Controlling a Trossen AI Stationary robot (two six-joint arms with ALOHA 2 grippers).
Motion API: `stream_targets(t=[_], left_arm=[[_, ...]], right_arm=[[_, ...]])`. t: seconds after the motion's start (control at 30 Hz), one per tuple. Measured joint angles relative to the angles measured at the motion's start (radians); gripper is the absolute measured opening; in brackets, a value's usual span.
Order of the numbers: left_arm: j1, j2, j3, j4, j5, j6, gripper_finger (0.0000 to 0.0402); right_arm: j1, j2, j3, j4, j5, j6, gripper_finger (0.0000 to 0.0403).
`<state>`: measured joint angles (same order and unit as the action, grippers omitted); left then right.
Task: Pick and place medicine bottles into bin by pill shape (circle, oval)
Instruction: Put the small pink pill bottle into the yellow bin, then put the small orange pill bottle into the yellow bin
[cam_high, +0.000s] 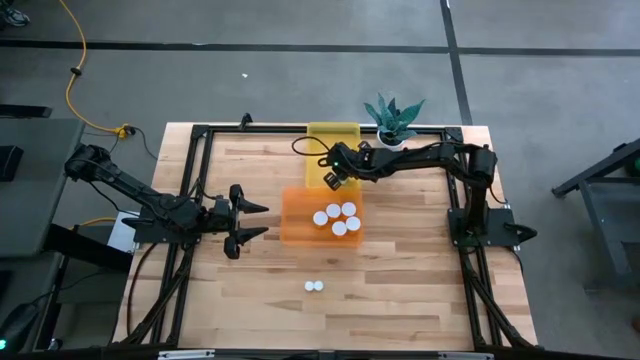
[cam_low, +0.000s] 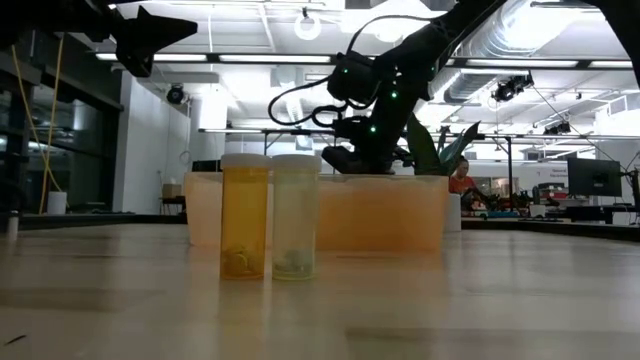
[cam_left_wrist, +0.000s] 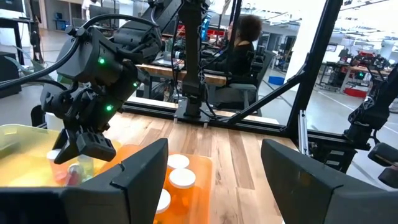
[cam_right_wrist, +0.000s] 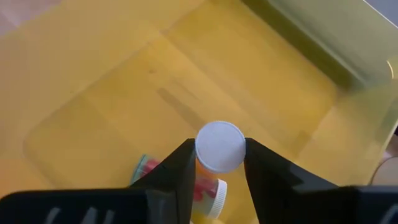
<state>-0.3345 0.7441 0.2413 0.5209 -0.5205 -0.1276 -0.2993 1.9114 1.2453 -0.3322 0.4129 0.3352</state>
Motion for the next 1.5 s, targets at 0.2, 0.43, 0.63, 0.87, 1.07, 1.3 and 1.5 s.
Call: stream_targets(t=[0.2,0.43,0.63,0.87,1.07,1.3,1.5], left_arm=[[0.0,0.0,0.0,0.0,0.0,0.0,0.0246],[0.0,0.0,0.0,0.0,0.0,0.0,0.0246],[0.0,0.0,0.0,-0.001,0.0,0.0,0.0246],[0.0,0.0,0.0,-0.003,0.0,-0.011,0.0246],[0.0,0.0,0.0,-0.015,-0.037,-0.008,0.0246],[0.0,0.0,0.0,-0.027,-0.05,-0.008,0.0246],[0.0,0.0,0.0,-0.023,-0.052,0.0,0.0246]], right_arm=[[0.0,-0.004,0.0,-0.001,0.0,-0.022,0.0171],[0.02,-0.095,0.0,-0.046,0.074,-0.107,0.0211],[0.141,-0.222,-0.046,-0.017,0.095,-0.159,0.0213],[0.431,-0.362,-0.387,0.565,0.09,-0.215,0.0213],[0.643,-0.413,-0.622,1.149,0.026,-0.318,0.0213],[0.748,-0.43,-0.663,1.235,0.098,-0.453,0.0213],[0.751,-0.43,-0.653,1.235,0.109,-0.471,0.0213]])
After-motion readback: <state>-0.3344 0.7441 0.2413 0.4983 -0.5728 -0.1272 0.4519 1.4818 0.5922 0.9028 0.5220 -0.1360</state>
